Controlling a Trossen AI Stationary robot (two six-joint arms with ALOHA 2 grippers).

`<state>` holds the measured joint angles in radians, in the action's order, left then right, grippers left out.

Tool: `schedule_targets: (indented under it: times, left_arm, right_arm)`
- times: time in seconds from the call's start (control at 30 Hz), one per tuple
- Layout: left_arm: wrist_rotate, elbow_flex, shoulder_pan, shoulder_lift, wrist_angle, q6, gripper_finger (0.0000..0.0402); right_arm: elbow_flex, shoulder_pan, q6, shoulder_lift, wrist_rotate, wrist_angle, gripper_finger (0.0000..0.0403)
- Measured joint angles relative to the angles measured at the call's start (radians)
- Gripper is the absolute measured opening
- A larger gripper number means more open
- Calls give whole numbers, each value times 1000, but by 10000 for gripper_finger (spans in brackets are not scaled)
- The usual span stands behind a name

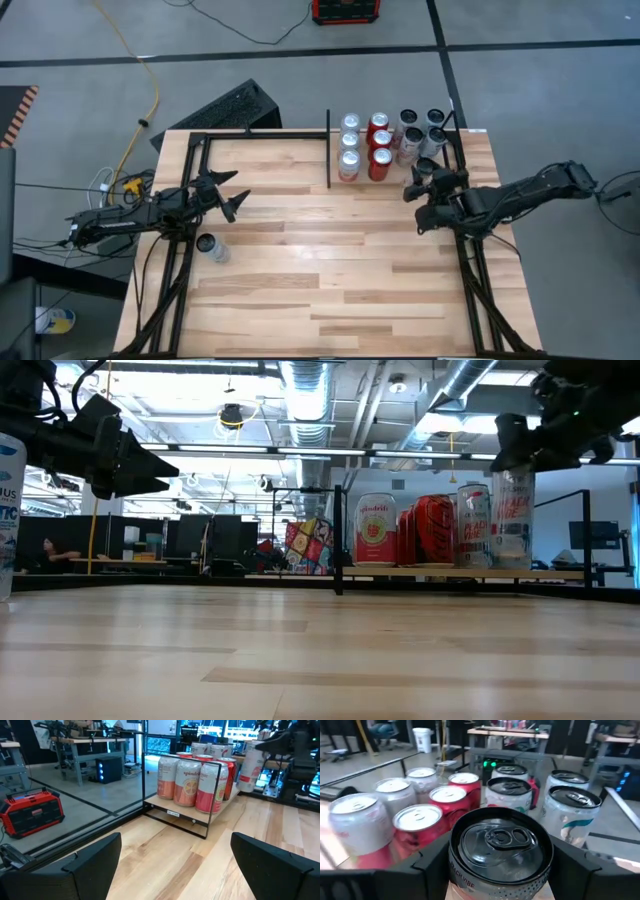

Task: Place canned beverage on shelf
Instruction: Put the black pink soda can on the shelf

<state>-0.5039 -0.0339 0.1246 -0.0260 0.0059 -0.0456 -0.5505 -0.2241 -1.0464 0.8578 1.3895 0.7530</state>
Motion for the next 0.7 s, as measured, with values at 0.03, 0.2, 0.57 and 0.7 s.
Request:
schedule_targets:
  times: [0.03, 0.2, 0.57, 0.7]
  left_arm:
    - [0, 0, 0, 0, 0, 0, 361]
    - [0, 0, 0, 0, 0, 0, 361]
    - [0, 0, 0, 0, 0, 0, 361]
    - [0, 0, 0, 0, 0, 0, 361]
  right_arm:
    - [3, 20, 30, -2, -2, -23, 281]
    - [18, 122, 175, 3, -84, -140, 281]
    - [17, 259, 479, 13, -216, -393, 281]
    - [17, 306, 480, 14, -244, -396, 281]
